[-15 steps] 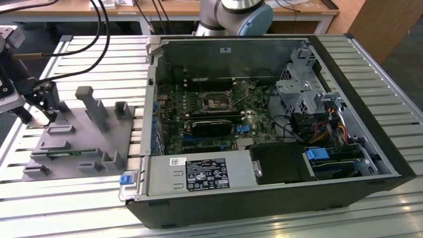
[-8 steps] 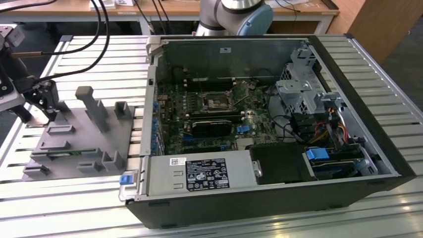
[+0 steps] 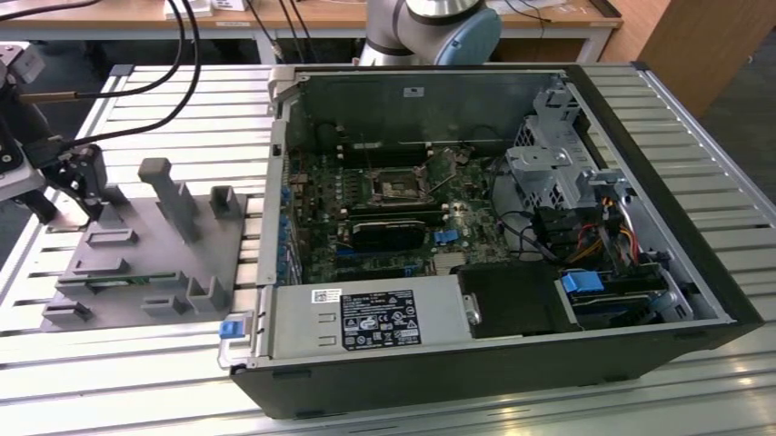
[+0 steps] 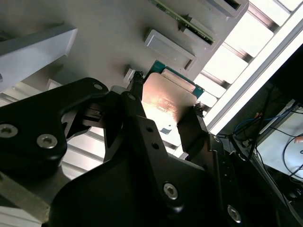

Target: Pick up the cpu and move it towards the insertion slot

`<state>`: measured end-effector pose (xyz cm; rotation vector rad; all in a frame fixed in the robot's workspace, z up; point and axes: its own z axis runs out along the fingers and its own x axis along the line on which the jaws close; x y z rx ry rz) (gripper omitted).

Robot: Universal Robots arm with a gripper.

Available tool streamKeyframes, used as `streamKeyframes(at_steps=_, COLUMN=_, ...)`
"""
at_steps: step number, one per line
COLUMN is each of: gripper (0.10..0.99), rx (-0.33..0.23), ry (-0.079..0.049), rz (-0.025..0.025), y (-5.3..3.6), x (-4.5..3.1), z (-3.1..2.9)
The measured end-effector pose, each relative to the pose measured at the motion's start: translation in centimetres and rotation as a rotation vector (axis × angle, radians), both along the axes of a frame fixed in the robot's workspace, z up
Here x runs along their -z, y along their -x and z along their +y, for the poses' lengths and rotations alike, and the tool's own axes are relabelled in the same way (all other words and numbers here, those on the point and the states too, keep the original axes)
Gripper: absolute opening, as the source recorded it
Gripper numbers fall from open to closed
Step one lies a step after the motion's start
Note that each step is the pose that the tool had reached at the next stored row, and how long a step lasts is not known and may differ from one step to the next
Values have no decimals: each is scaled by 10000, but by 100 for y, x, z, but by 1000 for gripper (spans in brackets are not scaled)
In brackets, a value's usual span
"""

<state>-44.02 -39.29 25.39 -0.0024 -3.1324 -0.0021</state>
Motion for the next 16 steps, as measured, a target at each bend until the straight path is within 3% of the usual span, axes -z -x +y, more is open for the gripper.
streamKeyframes(at_steps=16, gripper=541, rx=0, ry=53, rz=1, y=0, x=-52, z=25)
